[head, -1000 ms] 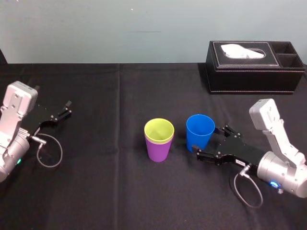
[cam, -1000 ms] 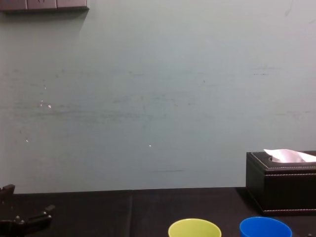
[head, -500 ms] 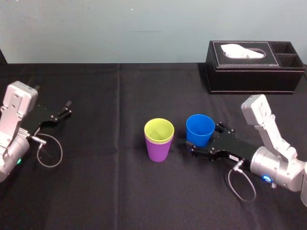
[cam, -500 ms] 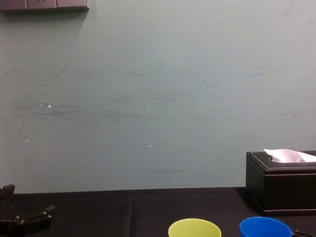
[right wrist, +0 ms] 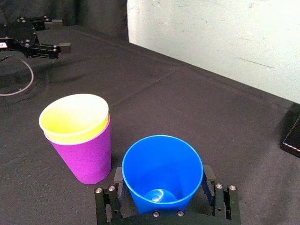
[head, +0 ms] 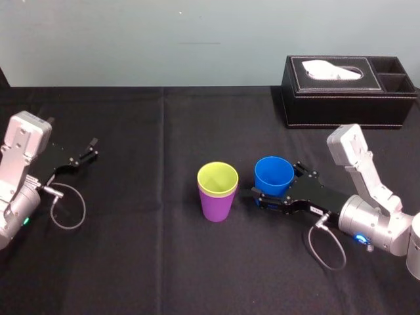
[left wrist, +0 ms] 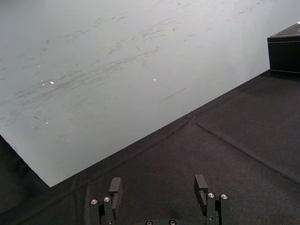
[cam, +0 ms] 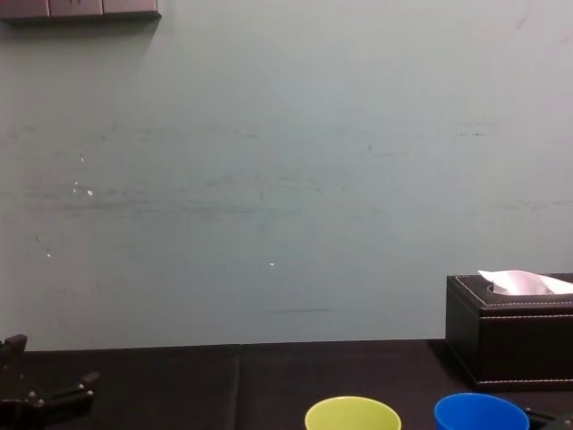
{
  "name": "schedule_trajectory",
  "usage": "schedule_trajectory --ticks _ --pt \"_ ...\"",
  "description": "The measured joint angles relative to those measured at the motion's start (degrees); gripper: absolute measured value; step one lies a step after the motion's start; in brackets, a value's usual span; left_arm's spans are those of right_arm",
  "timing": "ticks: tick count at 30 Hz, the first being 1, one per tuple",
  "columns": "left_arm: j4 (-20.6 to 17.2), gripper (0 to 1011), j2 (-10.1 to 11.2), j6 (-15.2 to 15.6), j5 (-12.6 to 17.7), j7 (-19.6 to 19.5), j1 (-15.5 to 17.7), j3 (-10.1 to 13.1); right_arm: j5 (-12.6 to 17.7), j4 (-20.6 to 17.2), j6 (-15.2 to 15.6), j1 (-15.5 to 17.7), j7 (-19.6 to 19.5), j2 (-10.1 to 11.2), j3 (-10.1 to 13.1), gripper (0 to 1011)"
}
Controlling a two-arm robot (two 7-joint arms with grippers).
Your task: Stack the three plastic cups sequentially using one hand.
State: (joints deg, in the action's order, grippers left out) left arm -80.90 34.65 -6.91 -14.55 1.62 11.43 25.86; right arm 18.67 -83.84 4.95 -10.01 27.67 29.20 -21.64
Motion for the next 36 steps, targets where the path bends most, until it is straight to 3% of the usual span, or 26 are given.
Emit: schedule_trajectory --ticks 8,20,36 --pt "0.00 1012 0.00 0.00 0.00 0.00 0.00 0.00 0.07 0.07 -0.10 -0.05 0.13 -0.04 -0.03 1000" --pt "0.00 1011 0.00 0.00 0.00 0.00 0.00 0.00 0.07 -0.02 -0.08 0.01 0.10 0.02 0.01 742" --pt "0.00 1011 0.00 0.00 0.00 0.00 0.00 0.00 0.06 -0.09 -0.01 0.04 0.06 0.05 0.05 726"
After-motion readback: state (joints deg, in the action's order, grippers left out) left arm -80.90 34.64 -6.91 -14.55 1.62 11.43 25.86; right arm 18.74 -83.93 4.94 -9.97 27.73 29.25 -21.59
